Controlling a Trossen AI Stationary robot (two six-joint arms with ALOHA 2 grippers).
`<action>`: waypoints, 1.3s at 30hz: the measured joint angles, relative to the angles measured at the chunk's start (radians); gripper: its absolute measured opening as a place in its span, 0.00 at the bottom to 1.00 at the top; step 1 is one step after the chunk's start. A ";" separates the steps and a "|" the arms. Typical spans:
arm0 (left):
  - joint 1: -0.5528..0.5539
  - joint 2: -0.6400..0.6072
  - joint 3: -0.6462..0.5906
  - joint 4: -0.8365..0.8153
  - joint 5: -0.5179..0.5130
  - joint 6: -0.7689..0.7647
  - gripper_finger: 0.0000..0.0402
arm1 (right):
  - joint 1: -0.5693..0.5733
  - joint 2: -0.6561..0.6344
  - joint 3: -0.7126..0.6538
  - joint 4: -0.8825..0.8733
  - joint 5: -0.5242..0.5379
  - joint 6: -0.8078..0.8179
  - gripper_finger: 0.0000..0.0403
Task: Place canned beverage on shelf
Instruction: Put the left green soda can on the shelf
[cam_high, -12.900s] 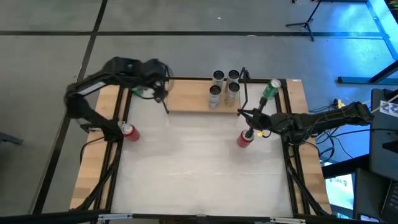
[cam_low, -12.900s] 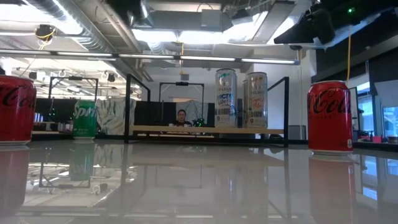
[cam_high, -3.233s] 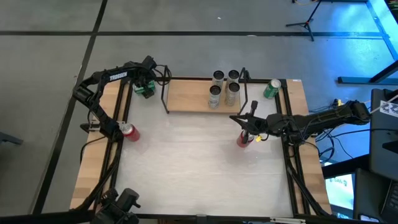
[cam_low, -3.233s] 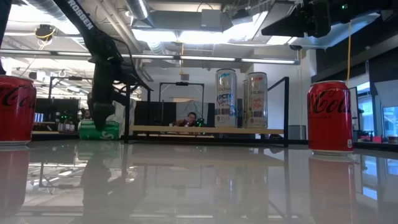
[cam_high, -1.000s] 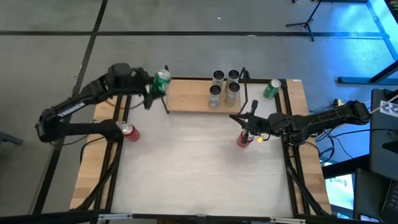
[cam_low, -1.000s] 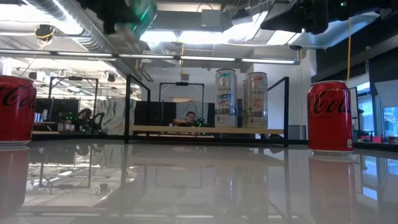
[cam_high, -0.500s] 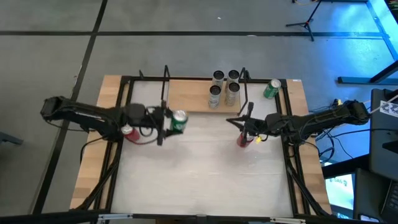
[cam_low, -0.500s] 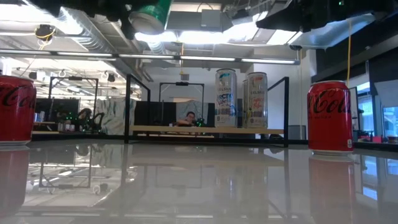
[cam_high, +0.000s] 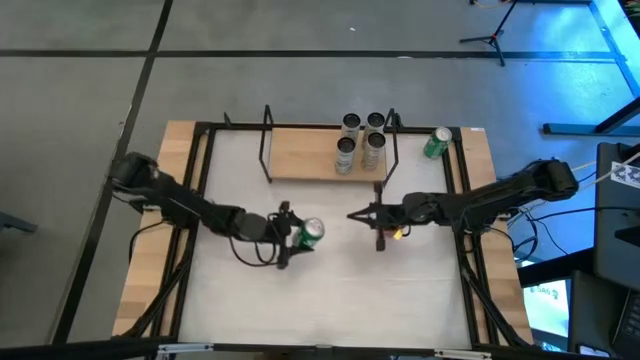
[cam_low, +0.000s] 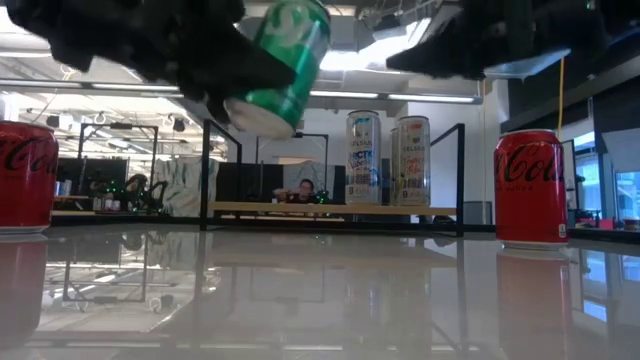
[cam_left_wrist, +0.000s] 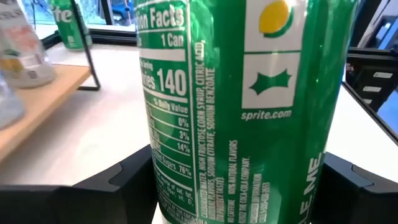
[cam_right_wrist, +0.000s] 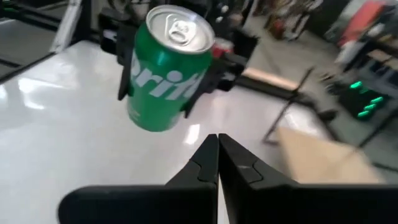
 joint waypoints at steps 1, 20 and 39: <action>-0.006 0.032 0.000 0.036 -0.006 -0.006 0.72 | 0.000 0.017 0.000 0.001 -0.018 0.015 0.01; -0.025 0.385 0.000 0.318 -0.072 -0.069 0.72 | 0.000 0.325 0.023 0.178 -0.163 0.076 0.01; -0.020 0.415 0.002 0.321 -0.093 -0.069 0.82 | 0.000 0.415 0.115 0.160 -0.170 0.076 0.01</action>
